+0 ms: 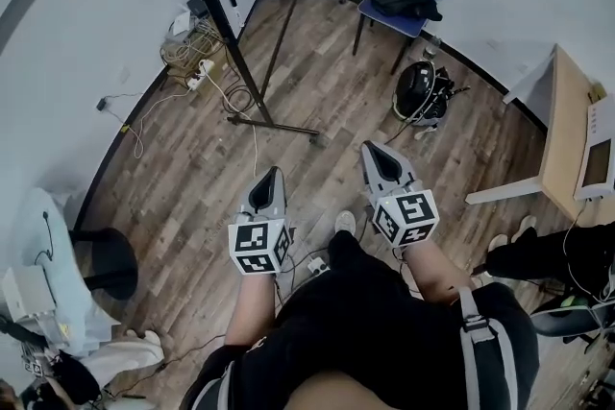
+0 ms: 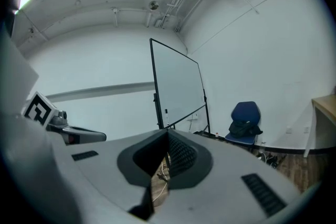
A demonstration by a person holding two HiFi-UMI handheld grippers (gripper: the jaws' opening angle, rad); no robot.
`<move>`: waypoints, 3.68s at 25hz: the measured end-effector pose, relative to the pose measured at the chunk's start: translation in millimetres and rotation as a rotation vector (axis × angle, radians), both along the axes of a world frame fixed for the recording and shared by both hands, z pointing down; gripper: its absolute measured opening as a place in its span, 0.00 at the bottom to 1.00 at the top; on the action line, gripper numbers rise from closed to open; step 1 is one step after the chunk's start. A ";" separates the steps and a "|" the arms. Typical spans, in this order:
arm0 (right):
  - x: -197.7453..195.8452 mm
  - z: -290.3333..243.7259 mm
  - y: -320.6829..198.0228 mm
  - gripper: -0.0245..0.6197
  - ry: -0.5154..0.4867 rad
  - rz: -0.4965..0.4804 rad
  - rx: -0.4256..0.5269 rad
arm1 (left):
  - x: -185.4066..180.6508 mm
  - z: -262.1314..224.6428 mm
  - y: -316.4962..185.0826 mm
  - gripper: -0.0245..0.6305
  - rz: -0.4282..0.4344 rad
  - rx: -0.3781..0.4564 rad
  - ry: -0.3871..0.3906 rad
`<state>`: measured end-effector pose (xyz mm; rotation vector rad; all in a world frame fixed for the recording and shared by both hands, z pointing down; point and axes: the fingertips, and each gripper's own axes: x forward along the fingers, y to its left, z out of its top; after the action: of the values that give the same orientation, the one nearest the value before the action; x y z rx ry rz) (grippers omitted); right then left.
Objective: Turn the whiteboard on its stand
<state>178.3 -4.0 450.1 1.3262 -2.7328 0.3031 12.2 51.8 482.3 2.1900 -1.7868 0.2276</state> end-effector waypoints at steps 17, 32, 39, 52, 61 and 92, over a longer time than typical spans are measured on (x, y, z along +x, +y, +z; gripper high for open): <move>6.6 -24.3 -137.3 0.03 0.073 -0.032 0.054 | 10.6 -32.5 -142.8 0.05 0.003 0.088 0.010; -115.6 -25.1 -213.6 0.04 -0.022 -0.024 0.012 | -118.9 -51.6 -236.0 0.05 0.006 0.140 -0.014; -138.8 -32.6 -237.8 0.03 0.038 -0.010 0.094 | -146.7 -33.4 -260.3 0.05 -0.016 0.104 -0.009; -203.0 -4.5 -282.9 0.04 0.056 -0.009 0.038 | -215.5 -33.4 -297.5 0.05 -0.012 0.121 -0.049; -220.7 4.1 -298.5 0.03 0.077 -0.115 0.031 | -232.0 -36.8 -325.9 0.05 -0.095 0.167 0.042; -174.0 42.8 -290.0 0.03 0.027 0.016 -0.147 | -235.0 -1.9 -447.1 0.34 -0.076 0.027 -0.143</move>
<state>4.3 -294.0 492.9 1.3045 -2.6213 0.4742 -222.8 -395.3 480.4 2.1682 -1.9561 0.3525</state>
